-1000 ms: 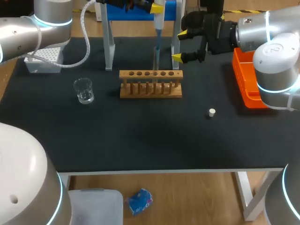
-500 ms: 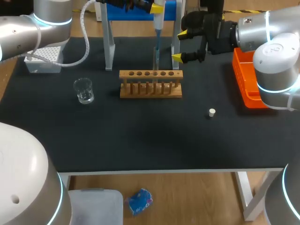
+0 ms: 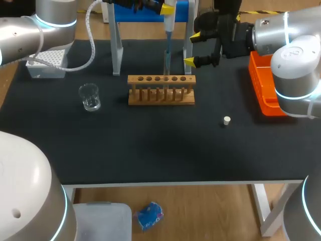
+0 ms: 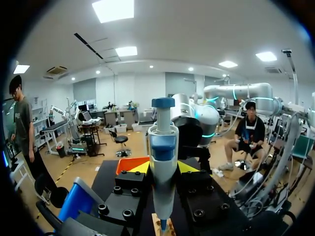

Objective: Invert the test tube, pick up the pipette, mount the tip to pipette, aspirate from beaker and dispense into the tube, eject the tip, return the pipette, and cap with the stopper.

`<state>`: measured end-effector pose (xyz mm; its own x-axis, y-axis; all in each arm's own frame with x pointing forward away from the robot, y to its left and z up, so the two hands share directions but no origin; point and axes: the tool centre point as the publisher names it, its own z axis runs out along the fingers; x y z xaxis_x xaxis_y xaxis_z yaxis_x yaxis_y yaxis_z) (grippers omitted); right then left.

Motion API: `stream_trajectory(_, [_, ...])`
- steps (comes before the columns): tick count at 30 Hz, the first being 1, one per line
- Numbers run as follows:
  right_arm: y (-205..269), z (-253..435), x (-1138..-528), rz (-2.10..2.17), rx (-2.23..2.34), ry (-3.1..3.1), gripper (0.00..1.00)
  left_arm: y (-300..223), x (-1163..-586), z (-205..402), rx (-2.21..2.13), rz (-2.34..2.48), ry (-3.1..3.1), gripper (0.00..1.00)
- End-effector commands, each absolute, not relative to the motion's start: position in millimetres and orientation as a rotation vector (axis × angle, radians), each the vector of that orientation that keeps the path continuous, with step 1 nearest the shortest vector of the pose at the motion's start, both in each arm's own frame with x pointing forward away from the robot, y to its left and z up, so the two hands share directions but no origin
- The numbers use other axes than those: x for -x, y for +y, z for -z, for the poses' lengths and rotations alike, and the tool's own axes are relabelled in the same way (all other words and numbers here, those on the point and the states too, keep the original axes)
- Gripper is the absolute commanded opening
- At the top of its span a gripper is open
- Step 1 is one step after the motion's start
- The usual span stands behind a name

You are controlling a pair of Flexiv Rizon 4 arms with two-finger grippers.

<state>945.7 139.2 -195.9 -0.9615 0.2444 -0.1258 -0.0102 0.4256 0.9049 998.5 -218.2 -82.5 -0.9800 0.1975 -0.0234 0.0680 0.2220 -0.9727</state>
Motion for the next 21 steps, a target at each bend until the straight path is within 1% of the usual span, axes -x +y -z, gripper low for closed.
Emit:
stream_trajectory(1, [138.6, 196.2, -945.8, -1.554, -0.203, 2.443, 1.00, -219.0, -998.9, 83.8, 0.258, -1.883, -2.368, 0.00])
stream_trajectory(21, [138.6, 196.2, -945.8, -1.554, -0.203, 2.443, 1.00, -218.1, -999.3, 83.9, 0.270, -1.898, -2.381, 0.00])
